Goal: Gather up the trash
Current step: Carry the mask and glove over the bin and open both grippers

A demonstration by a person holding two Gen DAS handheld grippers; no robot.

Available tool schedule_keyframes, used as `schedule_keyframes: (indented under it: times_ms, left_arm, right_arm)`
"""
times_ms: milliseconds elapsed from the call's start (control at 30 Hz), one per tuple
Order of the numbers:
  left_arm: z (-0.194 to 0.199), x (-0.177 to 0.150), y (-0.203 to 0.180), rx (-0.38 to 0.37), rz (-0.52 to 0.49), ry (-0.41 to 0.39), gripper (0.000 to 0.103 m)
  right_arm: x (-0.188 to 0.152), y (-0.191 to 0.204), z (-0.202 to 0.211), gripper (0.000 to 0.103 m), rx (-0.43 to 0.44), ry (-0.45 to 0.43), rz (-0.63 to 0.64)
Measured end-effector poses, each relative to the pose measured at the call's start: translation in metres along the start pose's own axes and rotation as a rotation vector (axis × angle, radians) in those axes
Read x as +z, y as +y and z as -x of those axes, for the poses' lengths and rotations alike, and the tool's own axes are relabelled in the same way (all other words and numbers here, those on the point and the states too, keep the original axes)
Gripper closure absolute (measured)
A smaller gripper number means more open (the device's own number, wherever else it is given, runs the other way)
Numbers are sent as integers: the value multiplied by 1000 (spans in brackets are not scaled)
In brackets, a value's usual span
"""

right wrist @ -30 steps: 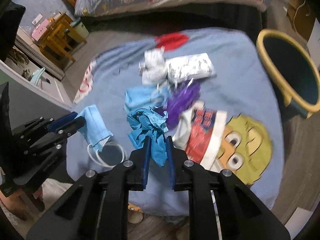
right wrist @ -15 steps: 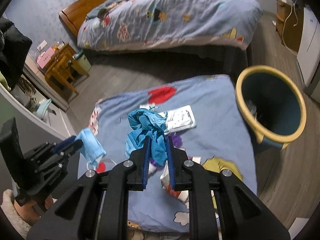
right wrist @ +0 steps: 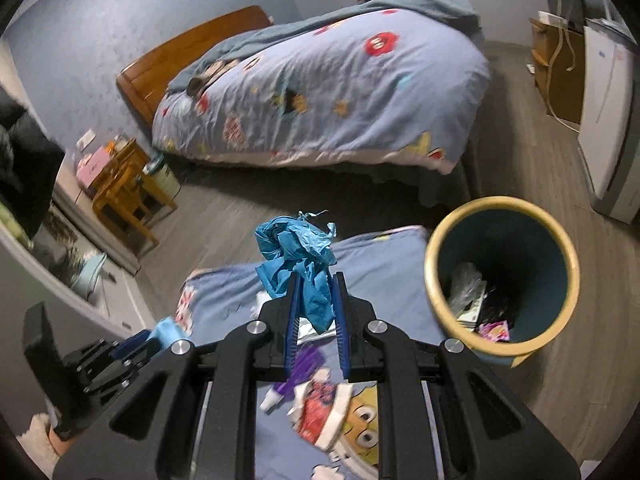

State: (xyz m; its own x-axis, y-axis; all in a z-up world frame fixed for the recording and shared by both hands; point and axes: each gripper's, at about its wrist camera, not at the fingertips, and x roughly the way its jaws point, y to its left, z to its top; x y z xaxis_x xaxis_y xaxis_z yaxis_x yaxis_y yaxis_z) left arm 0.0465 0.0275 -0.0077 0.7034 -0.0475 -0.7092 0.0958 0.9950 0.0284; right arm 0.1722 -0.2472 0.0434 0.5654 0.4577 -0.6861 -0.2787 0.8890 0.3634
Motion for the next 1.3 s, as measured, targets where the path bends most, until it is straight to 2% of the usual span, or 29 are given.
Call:
schedule_keyframes:
  times_ms: [167,367,633,767,967,1100,1200,1267,1300]
  left_arm:
    - [-3,23,-21,-49,-12,-22,84]
    - [-28,48,-68,-109,-69,-22,83]
    - [-71,72,-142,-191,-179,-2,83]
    - [-106,85,-172,-223,-206,30,83]
    - [-155,100,-205,-259,-192,81,83]
    - [-173,105,-226,-268,-217,67,83]
    - [-182,106,-238,-254,-247,51,69]
    - [-184,106,-241,-245,-249,42,47]
    - [-184,106,-241,-246,-245,33,44]
  right_arm:
    - [14,-33,-1,88,-72,-10,-4]
    - [20,-82,-11,88,-121,8,-74]
    - [17,-146,-20,88,-204,42,-156]
    - [9,-177,-31,88,-252,82,-213]
    - [-2,-204,-42,87,-272,110,-300]
    - [-3,-209,-41,86,-272,93,-320]
    - [-2,-212,-39,79,-281,78,-328]
    - [-1,-214,-40,76,-278,73,-331]
    - [0,-214,-39,74,-279,70,-330]
